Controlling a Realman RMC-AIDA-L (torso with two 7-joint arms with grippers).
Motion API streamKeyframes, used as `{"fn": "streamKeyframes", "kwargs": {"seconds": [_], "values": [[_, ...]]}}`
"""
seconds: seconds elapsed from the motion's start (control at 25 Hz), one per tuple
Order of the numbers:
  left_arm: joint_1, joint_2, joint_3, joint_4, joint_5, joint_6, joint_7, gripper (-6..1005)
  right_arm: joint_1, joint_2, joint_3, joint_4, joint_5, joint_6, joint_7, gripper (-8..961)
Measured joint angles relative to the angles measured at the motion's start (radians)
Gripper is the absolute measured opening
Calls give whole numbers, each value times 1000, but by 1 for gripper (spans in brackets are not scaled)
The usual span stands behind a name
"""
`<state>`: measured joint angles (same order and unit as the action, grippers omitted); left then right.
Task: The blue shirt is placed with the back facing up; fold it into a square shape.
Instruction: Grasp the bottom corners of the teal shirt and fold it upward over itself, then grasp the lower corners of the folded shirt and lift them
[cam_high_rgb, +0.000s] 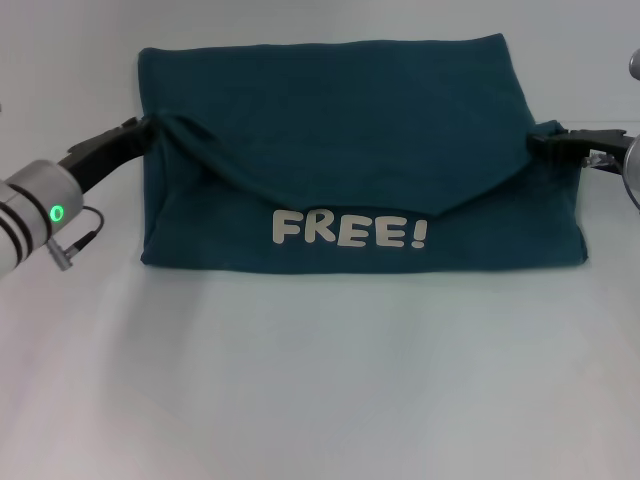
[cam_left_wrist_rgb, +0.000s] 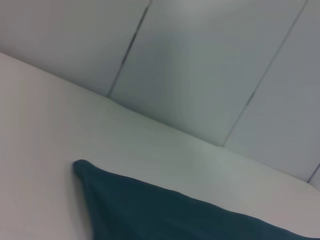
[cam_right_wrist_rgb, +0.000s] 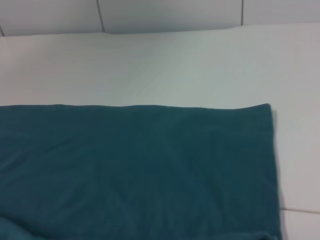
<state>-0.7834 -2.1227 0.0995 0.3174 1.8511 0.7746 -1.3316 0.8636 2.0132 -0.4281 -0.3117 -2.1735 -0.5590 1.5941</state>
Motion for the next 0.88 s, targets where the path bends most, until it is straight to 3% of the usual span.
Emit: {"fn": "streamKeyframes", "kwargs": {"seconds": [0.04,0.24,0.36,0.52,0.68,0.88], "values": [[6,3,0,1,-1,-2,-1,92,-1,3,0,-6,0,3,-1,267],[44,8,0,24,-28,6,-7,299,-15,29,6,-63,5,12,-1,374],[69,6,5,39,-41,36,-8,436,-26,32,2,-88,37,-8,-1,468],[97,10,12,43,-36,102,-10,598,-53,21,0,-112,107,-107,-1,613],[140,14,91,74,-32,207,-17,739,-92,5,0,-132,132,-229,34,690],[190,3,213,139,-30,274,-23,737,-146,-20,-4,-152,124,-356,115,701]]}}
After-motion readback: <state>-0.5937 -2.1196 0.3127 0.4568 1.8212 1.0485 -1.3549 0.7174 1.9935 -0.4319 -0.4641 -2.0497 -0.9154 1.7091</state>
